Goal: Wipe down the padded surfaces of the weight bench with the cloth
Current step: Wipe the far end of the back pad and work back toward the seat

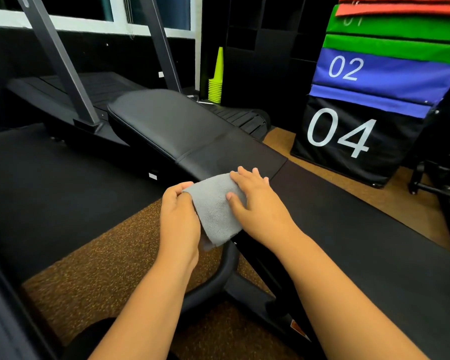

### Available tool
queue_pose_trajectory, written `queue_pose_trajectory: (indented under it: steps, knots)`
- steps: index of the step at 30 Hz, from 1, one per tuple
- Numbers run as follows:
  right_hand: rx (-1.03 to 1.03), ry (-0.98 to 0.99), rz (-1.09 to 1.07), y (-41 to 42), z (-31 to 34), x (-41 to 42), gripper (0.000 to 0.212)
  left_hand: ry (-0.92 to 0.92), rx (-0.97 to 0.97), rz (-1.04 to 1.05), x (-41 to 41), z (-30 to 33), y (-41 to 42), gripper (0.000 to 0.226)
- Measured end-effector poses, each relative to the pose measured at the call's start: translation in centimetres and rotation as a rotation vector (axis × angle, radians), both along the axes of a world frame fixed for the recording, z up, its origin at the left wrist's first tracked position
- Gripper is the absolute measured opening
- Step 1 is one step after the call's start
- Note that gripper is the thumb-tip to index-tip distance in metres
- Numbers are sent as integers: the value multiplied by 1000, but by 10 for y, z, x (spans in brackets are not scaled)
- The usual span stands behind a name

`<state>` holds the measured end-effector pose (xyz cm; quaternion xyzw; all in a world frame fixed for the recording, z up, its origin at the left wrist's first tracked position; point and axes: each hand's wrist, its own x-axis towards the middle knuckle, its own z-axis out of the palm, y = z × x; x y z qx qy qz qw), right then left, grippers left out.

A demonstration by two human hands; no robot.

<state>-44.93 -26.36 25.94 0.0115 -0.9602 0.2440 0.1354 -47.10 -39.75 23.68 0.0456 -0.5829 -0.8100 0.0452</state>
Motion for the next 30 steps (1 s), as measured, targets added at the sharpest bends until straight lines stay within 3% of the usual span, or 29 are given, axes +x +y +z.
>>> queue_pose_trajectory:
  steps: [2, 4, 7, 10, 13, 19, 30]
  knots:
    - [84, -26, -22, -6, -2, -5, 51, 10, -3, 46, -4, -2, -5, 19]
    - [213, -56, -55, -11, -4, -14, 52, 118, -195, 115, -5, -6, -9, 16]
    - [300, -101, -69, -15, -2, -24, 54, 494, -646, 269, 2, -7, -8, 19]
    - [234, -148, -22, -12, 1, -28, 56, 721, -762, 192, 0, -11, 1, 16]
    - [158, -149, 22, -8, 4, -30, 55, 729, -758, 128, -4, -18, 14, 17]
    - [-36, -127, 87, 11, 8, -14, 57, 751, -876, 195, -12, -27, 20, 14]
    - [196, -202, -107, 51, 3, 23, 56, 829, -1441, -61, -16, -10, 38, 50]
